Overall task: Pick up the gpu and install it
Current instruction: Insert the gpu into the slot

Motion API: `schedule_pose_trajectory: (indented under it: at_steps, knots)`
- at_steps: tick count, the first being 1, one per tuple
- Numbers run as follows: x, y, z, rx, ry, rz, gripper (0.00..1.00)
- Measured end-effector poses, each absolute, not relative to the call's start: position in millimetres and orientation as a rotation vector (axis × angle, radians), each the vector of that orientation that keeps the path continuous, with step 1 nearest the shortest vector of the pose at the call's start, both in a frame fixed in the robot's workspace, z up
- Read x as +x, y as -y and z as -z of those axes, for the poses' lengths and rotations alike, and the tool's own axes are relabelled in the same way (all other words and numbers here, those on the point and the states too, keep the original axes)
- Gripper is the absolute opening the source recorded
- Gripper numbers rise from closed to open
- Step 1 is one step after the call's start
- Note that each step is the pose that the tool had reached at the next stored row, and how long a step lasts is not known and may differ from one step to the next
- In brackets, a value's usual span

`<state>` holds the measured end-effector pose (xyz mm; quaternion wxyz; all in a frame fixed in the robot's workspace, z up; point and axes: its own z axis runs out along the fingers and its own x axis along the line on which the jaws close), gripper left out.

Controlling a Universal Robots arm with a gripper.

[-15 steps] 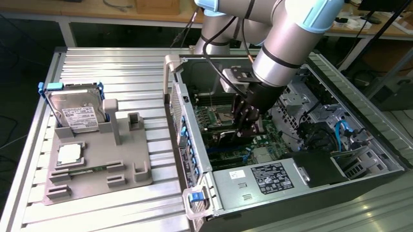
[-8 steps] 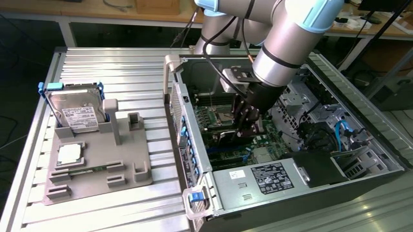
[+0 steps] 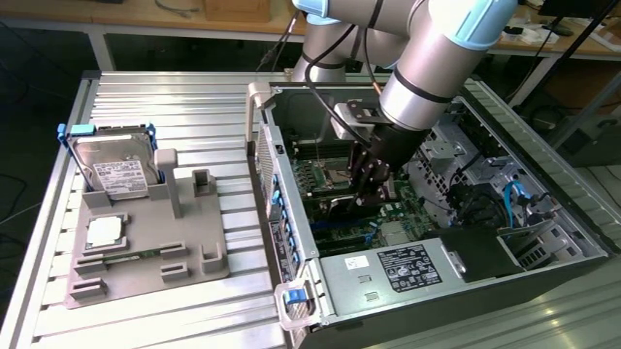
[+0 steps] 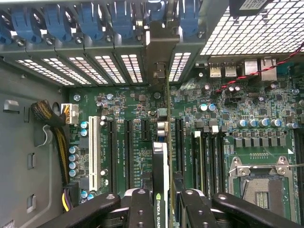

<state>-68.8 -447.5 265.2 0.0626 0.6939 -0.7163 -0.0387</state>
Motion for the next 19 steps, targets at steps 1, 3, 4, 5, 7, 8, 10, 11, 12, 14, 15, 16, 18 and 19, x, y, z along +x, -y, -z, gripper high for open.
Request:
schedule_pose_trajectory:
  at_steps: [1,3,4,5,7,8,10,11,12,14,15,16,18,19]
  knots:
    - [-68.8,447.5,-265.2,2.097,2.165,0.117,0.27]
    - [-68.8,447.6,-265.3,2.097,2.164,0.116,0.27]
    - [-68.8,447.6,-265.2,2.096,2.164,0.115,0.27]
    - [-68.7,447.6,-265.1,2.096,2.164,0.115,0.27]
    - [-68.8,447.6,-265.0,2.095,2.164,0.114,0.27]
    - [-68.8,447.6,-265.0,2.096,2.164,0.114,0.27]
    - [-68.9,447.6,-264.5,2.096,2.164,0.114,0.27]
    - [-68.9,447.5,-263.9,2.096,2.164,0.114,0.27]
    - [-68.9,447.5,-263.3,2.096,2.164,0.114,0.27]
    - [-69.1,447.6,-262.5,2.095,2.164,0.114,0.27]
    - [-69.2,447.6,-262.1,2.095,2.163,0.113,0.27]
    - [-69.3,447.6,-261.8,2.095,2.163,0.113,0.27]
    - [-69.4,447.6,-261.1,2.095,2.163,0.114,0.27]
    - [-69.4,447.5,-260.4,2.096,2.164,0.114,0.27]
